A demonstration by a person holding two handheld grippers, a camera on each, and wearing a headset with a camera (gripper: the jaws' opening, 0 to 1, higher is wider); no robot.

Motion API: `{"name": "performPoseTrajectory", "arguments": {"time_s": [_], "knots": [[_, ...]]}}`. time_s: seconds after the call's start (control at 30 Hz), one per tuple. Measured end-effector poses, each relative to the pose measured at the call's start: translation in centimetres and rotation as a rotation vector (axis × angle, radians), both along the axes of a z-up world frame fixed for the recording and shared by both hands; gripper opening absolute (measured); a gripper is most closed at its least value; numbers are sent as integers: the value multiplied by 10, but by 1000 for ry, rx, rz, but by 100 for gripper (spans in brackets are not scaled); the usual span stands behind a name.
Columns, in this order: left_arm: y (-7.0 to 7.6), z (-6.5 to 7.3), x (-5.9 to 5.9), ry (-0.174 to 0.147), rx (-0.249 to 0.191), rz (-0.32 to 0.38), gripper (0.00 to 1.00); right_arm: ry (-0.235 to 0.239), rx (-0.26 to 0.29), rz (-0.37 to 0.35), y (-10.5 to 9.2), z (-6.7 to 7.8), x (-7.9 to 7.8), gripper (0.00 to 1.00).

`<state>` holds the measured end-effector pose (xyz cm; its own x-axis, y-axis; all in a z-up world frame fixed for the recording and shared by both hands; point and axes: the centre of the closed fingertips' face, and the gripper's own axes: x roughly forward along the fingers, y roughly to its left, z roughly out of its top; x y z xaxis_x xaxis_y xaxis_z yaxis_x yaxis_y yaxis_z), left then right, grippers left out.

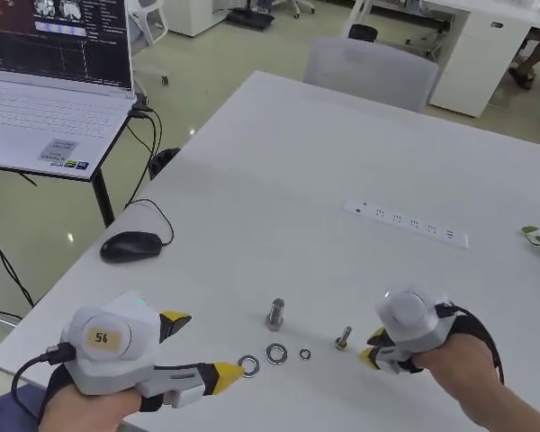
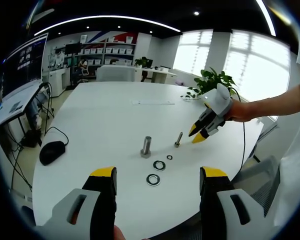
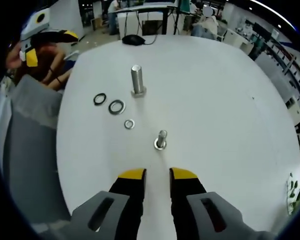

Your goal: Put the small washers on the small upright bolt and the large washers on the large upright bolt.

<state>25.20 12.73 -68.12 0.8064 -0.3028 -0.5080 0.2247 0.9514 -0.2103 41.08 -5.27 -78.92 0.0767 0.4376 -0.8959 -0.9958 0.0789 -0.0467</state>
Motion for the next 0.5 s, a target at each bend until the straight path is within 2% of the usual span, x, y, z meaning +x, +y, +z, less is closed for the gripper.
{"name": "performPoseTrajectory", "arguments": {"time_s": [0.27,0.33,0.5], "knots": [[0,1,-2,1,8,-3,67,65,14,-66,-15,-9,-25,29],[0,1,-2,1,6,-1,67,89,39,-105,-14,-9,-31,32],[-1,4,0,-6,7,-1,67,125,72,-132,-9,-10,-47,35]]}}
